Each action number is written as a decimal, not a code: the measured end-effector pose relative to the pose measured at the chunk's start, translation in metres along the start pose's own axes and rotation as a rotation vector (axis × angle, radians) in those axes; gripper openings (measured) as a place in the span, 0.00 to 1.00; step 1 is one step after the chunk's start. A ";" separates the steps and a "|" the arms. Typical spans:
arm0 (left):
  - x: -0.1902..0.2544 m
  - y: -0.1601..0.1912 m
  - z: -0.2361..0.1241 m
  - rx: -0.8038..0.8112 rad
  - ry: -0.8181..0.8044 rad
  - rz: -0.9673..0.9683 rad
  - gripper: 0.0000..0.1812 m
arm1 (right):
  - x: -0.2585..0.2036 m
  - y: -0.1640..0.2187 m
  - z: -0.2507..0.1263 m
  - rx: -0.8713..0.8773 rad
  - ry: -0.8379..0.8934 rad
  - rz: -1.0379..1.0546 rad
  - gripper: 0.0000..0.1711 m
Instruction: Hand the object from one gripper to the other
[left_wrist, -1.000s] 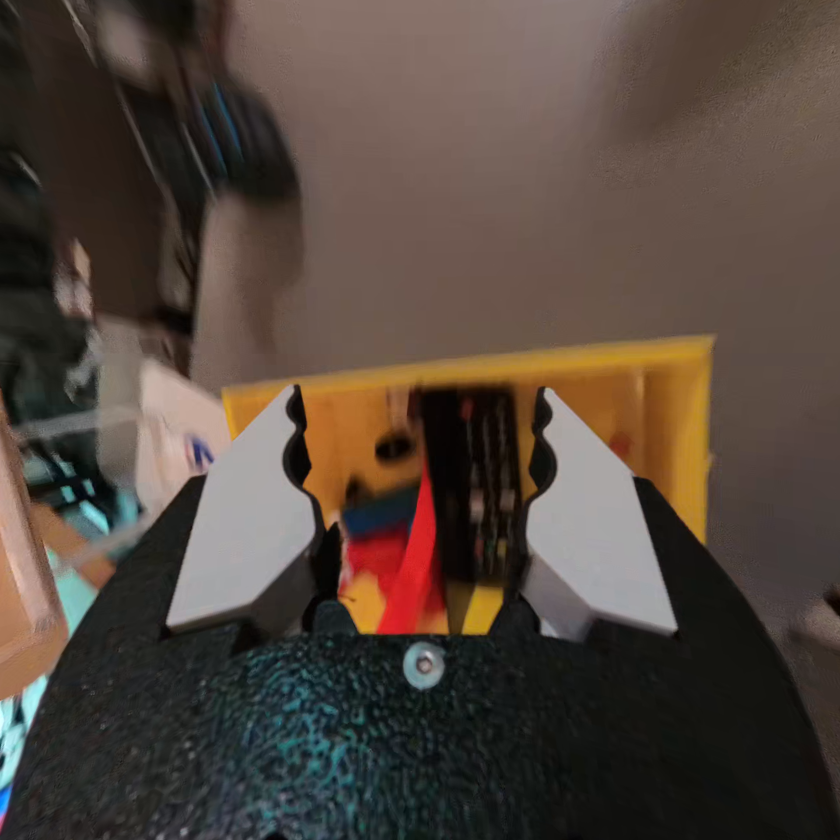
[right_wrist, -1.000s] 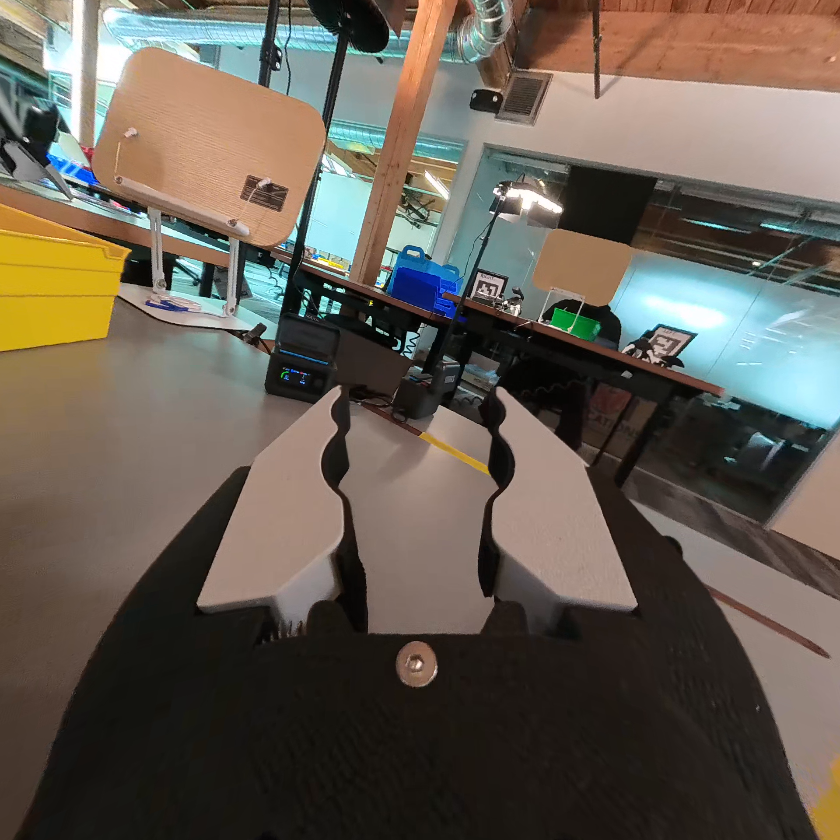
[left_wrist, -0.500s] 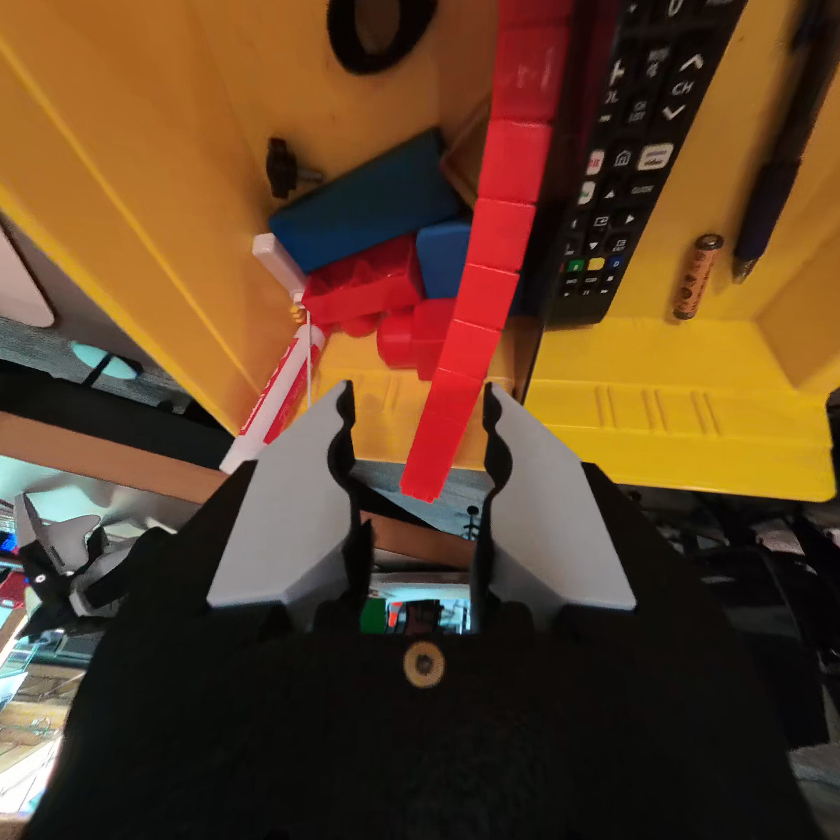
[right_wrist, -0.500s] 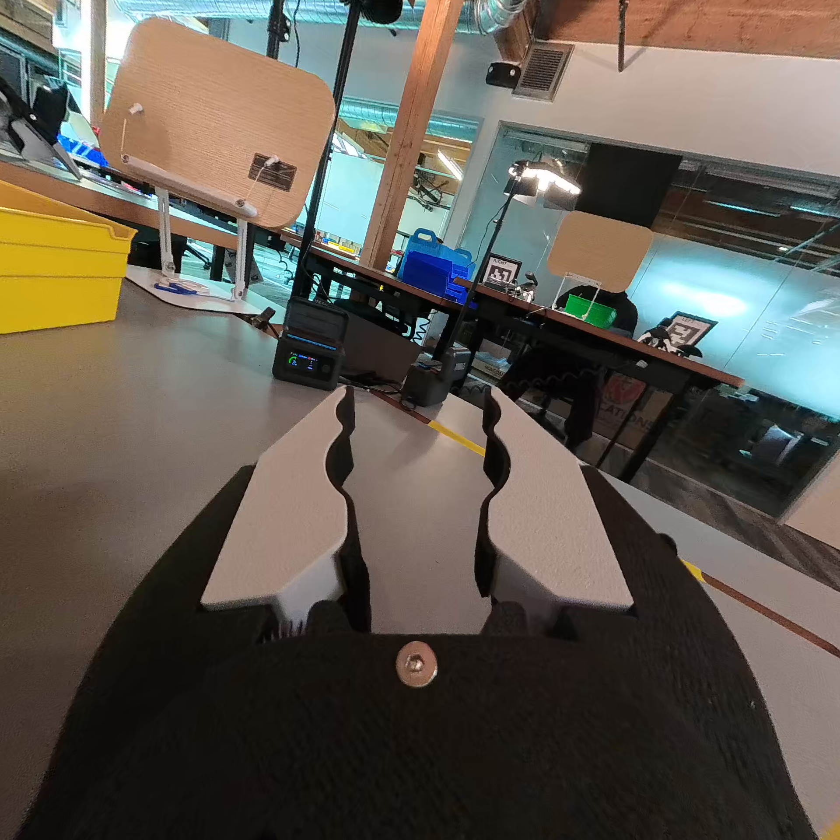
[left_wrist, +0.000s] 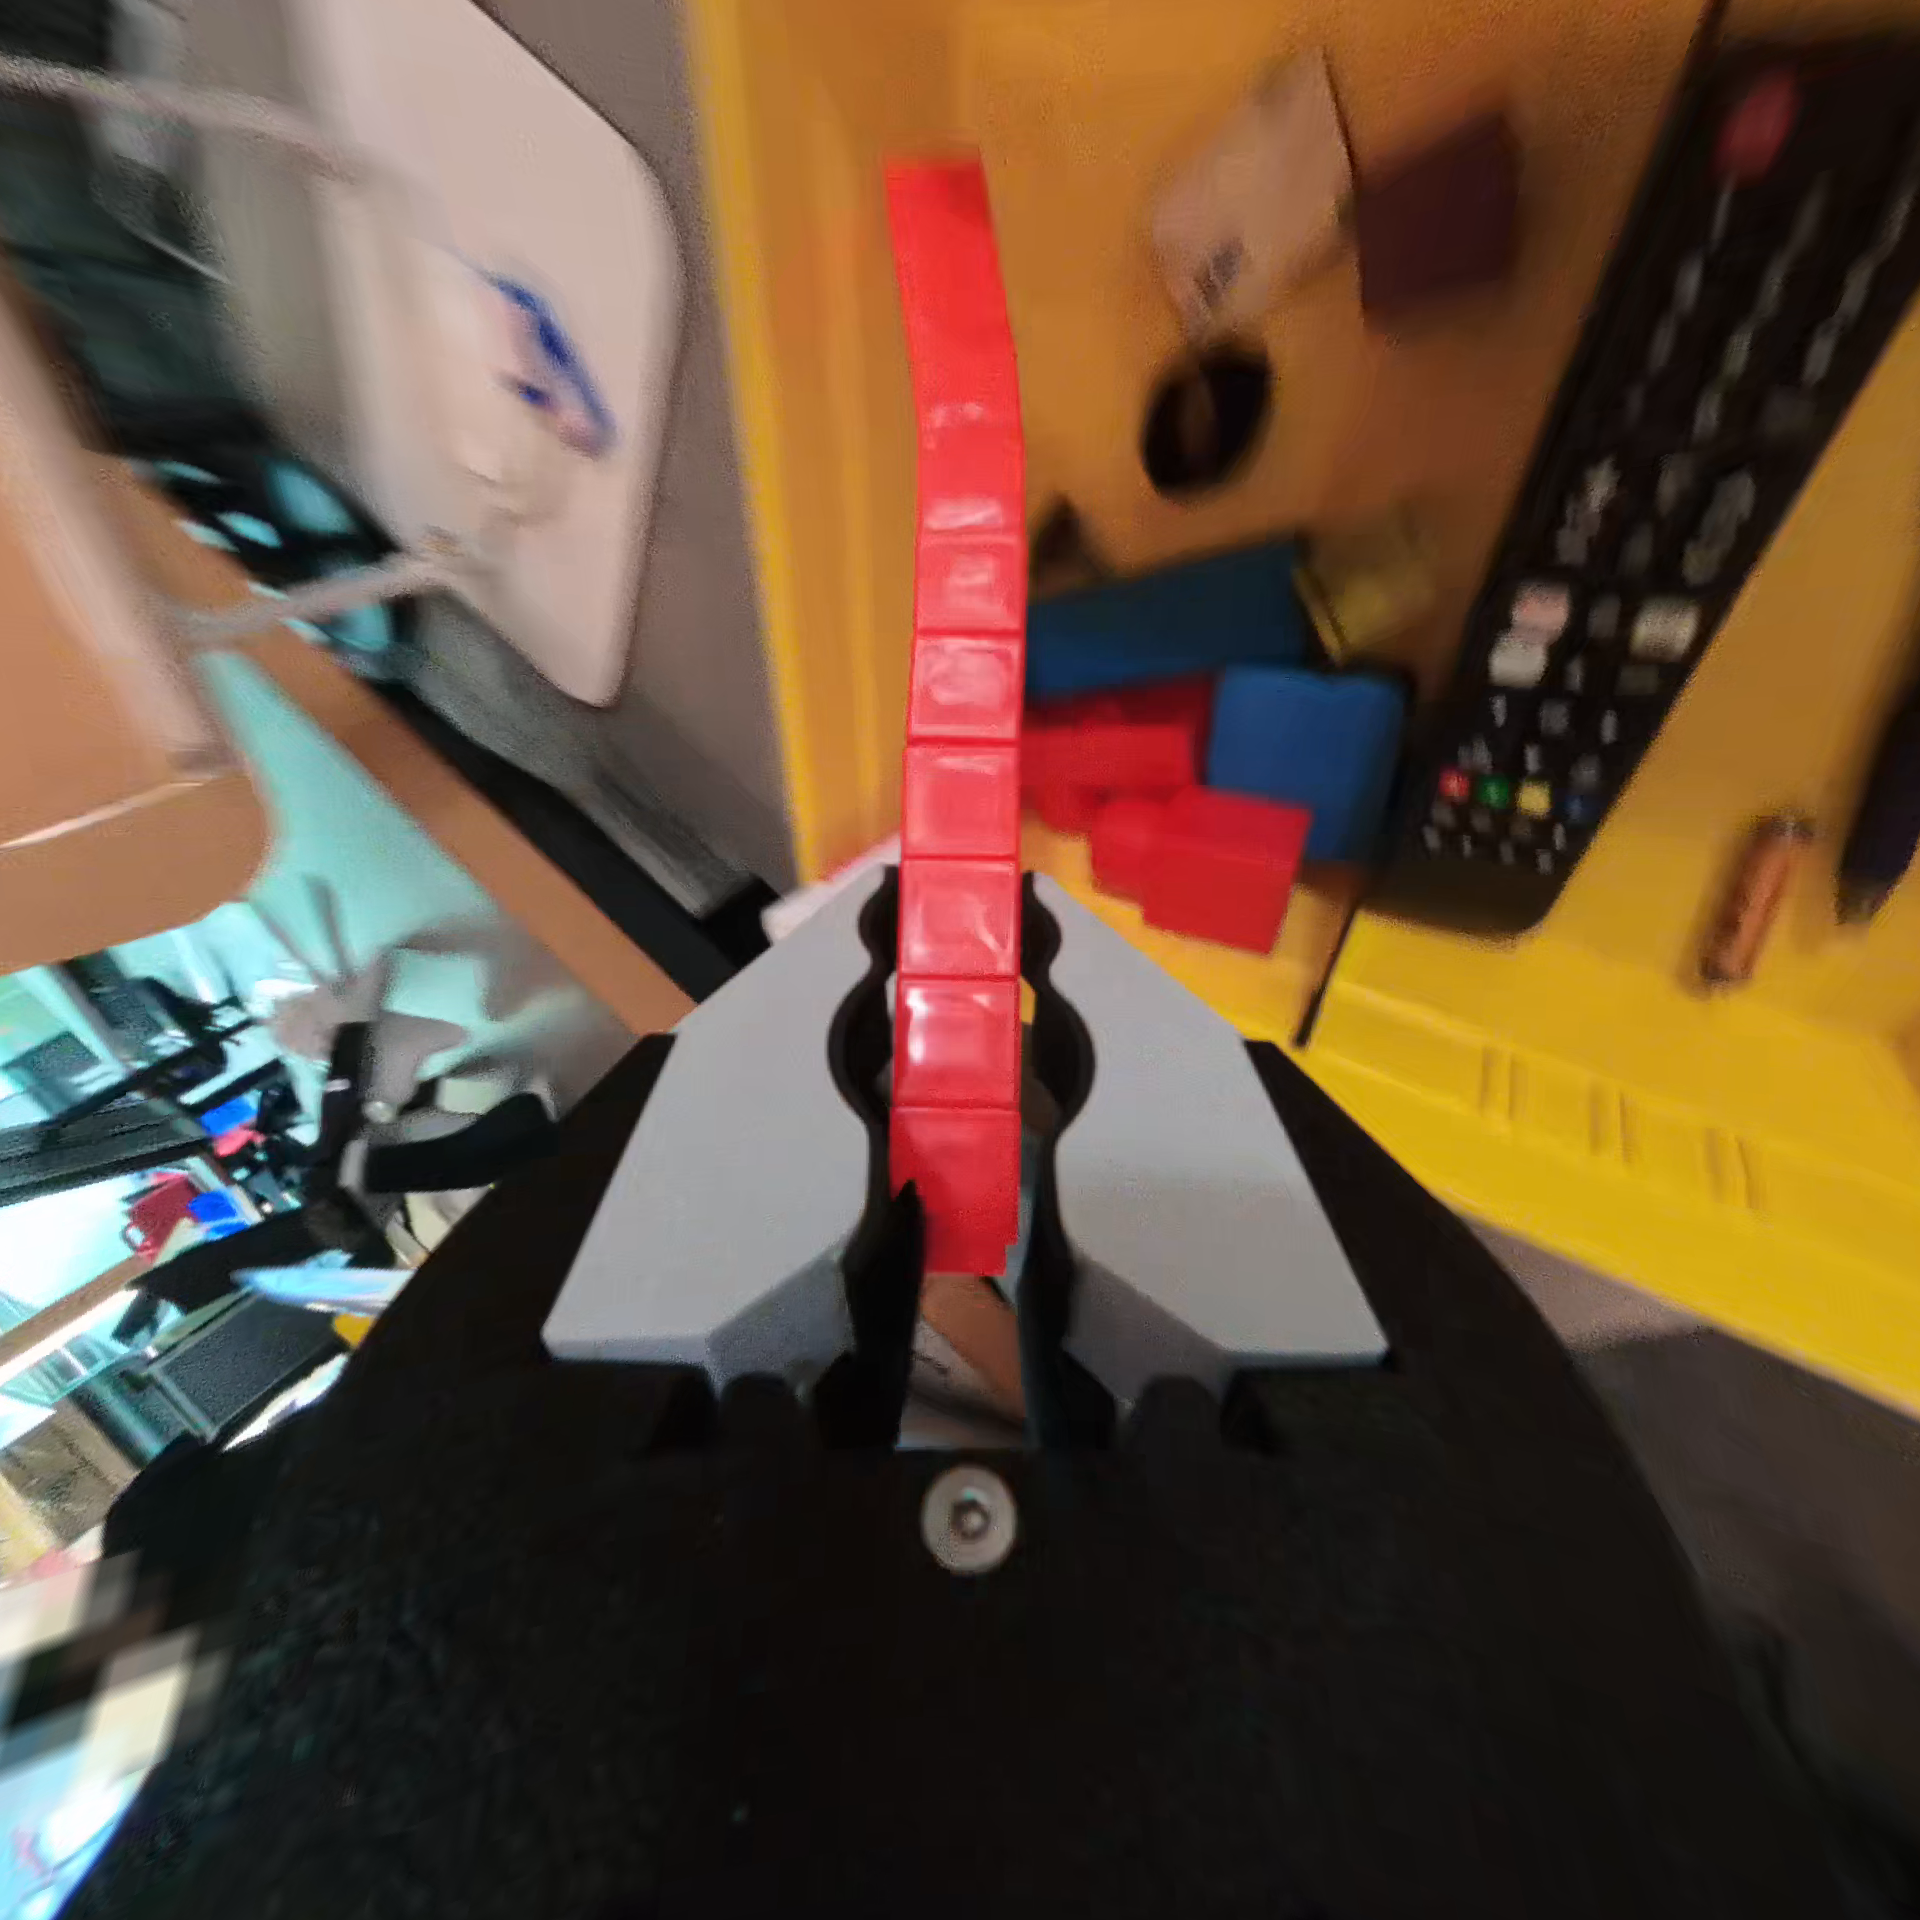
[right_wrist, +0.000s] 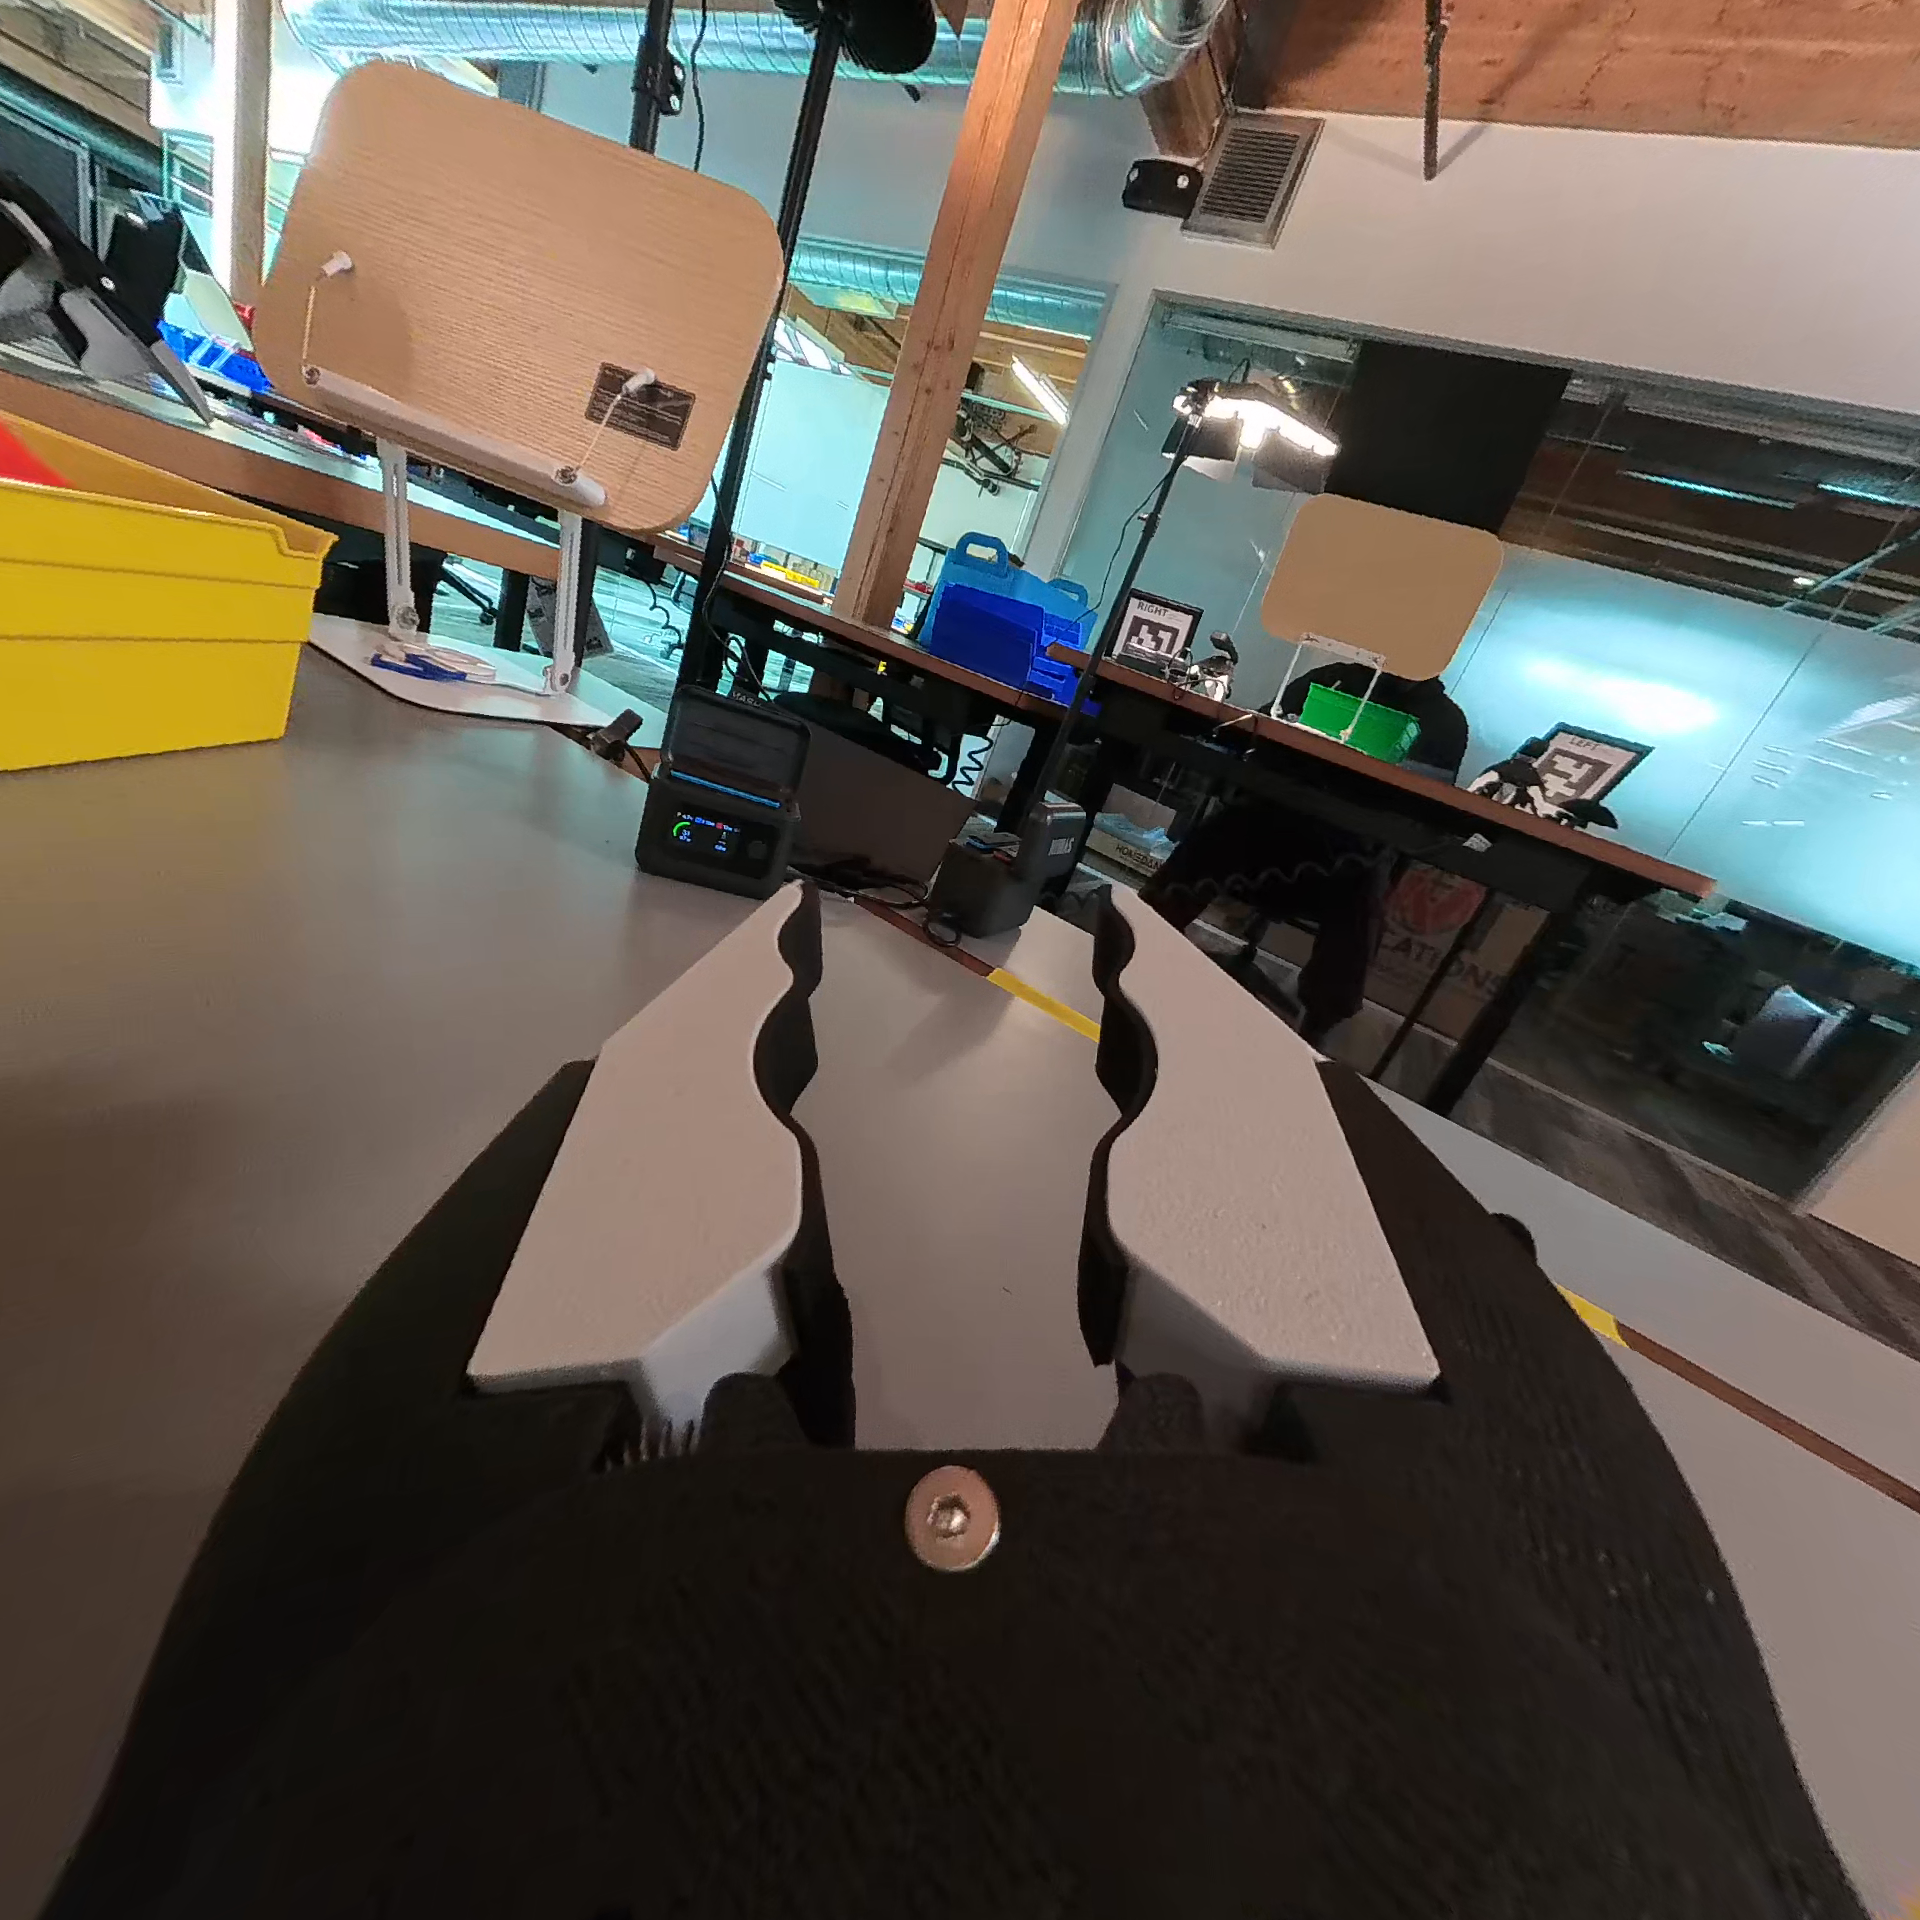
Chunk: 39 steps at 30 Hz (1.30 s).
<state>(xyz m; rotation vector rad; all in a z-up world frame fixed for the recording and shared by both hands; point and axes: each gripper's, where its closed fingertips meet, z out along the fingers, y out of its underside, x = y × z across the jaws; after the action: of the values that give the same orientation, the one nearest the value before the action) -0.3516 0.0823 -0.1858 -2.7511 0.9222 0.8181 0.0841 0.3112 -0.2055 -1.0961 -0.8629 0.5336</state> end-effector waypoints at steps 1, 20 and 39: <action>-0.009 -0.013 -0.017 0.097 -0.070 -0.048 0.11 | 0.000 0.000 0.000 0.002 0.000 0.005 0.30; 0.138 -0.365 -0.172 1.715 0.649 -0.717 0.11 | -0.003 -0.025 -0.032 0.077 0.022 -0.149 0.32; 0.213 -0.395 -0.163 1.840 1.262 -0.449 0.11 | -0.018 -0.065 -0.034 0.205 -0.543 0.968 0.11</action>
<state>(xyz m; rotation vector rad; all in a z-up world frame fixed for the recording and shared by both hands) 0.0978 0.2432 -0.1814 -1.2254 0.4555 -1.3506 0.0987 0.2540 -0.1578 -1.1527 -0.6613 1.7457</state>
